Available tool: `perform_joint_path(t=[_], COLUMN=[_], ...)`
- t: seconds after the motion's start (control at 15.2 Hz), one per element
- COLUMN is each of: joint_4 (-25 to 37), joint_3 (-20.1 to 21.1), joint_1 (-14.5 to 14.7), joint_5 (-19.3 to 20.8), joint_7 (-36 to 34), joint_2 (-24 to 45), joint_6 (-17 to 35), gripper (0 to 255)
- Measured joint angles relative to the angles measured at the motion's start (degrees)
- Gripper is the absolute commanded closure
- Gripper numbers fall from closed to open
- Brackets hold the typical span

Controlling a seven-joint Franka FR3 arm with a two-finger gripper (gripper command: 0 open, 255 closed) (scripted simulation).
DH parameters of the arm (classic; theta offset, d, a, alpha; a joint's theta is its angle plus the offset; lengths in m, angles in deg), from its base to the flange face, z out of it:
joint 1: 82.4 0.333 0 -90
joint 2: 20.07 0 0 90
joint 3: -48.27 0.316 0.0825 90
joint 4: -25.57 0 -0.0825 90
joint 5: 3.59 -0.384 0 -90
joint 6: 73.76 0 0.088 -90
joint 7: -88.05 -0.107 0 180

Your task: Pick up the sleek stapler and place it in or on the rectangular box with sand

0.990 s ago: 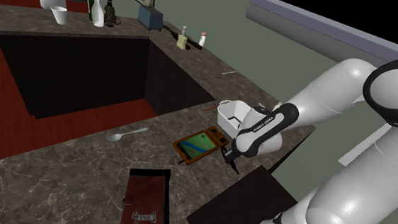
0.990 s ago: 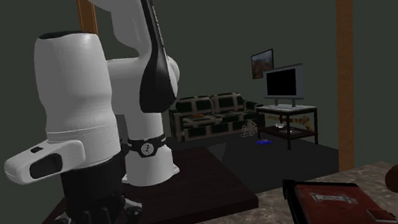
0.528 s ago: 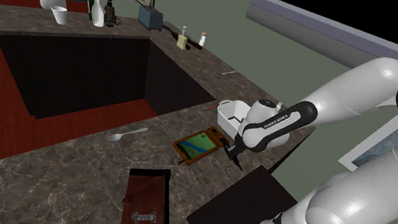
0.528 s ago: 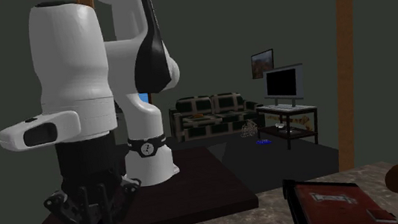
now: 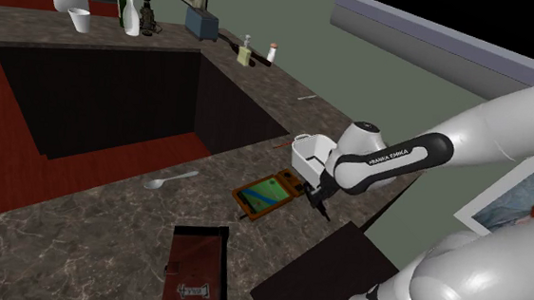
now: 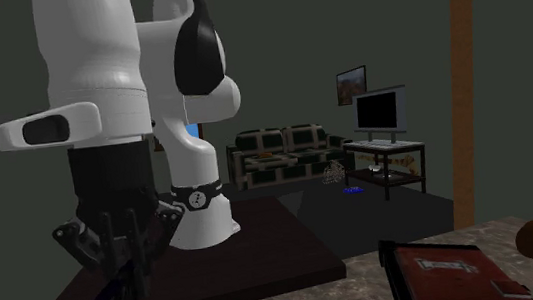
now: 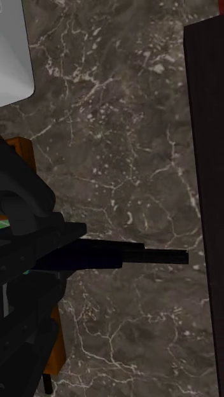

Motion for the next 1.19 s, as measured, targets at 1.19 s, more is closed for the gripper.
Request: perform_joint_path(t=[1.19], joint_4=[4.9], joint_3=[18.2], joint_1=[14.4], joint_5=[-7.9], joint_7=[-25.3], joint_2=[2.4], joint_6=[-2.4], gripper=[255])
